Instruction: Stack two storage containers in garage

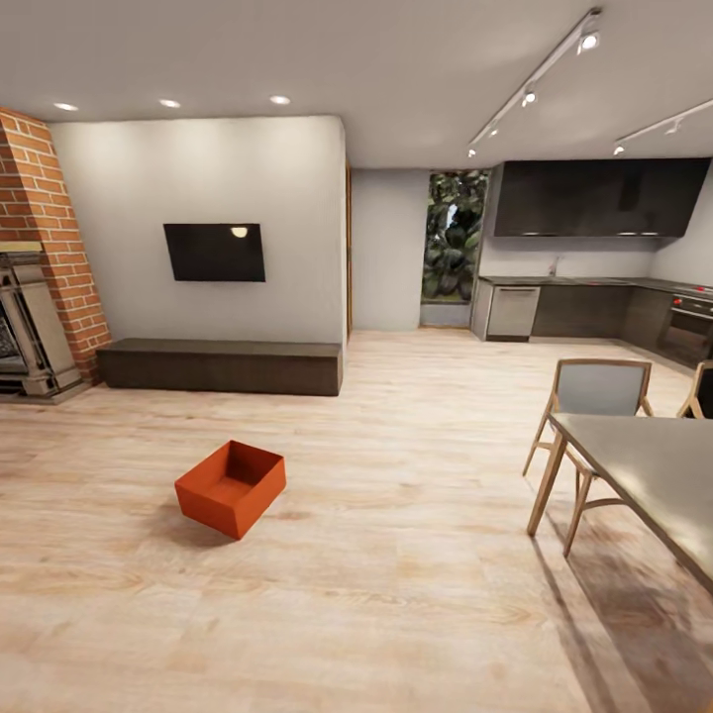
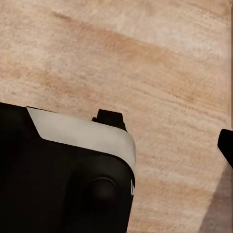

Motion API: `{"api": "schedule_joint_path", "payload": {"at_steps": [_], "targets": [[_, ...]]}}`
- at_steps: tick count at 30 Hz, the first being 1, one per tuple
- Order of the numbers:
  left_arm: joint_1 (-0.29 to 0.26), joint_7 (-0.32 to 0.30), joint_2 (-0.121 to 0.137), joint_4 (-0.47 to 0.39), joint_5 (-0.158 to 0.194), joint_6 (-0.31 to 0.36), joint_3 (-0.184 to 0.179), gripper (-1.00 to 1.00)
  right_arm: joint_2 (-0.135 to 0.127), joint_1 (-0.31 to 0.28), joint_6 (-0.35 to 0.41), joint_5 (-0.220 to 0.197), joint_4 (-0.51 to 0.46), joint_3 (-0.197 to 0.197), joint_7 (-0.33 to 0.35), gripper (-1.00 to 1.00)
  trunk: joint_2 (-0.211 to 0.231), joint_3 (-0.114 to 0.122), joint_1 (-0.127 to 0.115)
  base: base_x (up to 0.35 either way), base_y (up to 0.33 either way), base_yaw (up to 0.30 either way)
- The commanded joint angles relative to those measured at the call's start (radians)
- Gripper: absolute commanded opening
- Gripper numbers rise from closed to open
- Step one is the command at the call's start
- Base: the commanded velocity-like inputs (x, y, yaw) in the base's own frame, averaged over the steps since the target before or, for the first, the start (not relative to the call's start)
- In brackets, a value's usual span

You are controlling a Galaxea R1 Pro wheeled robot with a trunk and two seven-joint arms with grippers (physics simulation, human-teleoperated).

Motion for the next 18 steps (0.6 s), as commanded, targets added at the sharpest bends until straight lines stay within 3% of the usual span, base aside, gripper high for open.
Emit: {"api": "schedule_joint_path", "payload": {"at_steps": [1,18], "targets": [[-0.001,0.000,0.000,0.000,0.006,-0.002,0.002,1.00,0.000,0.000,-0.002,-0.009,-0.001,0.008,-0.004,1.00,0.000,-0.001,0.001,0.323,0.000,0.000],[-0.001,0.000,0.001,0.000,0.007,-0.002,0.003,1.00,0.000,0.000,-0.001,-0.011,-0.001,0.009,-0.004,1.00,0.000,-0.001,0.001,0.323,0.000,0.000]]}}
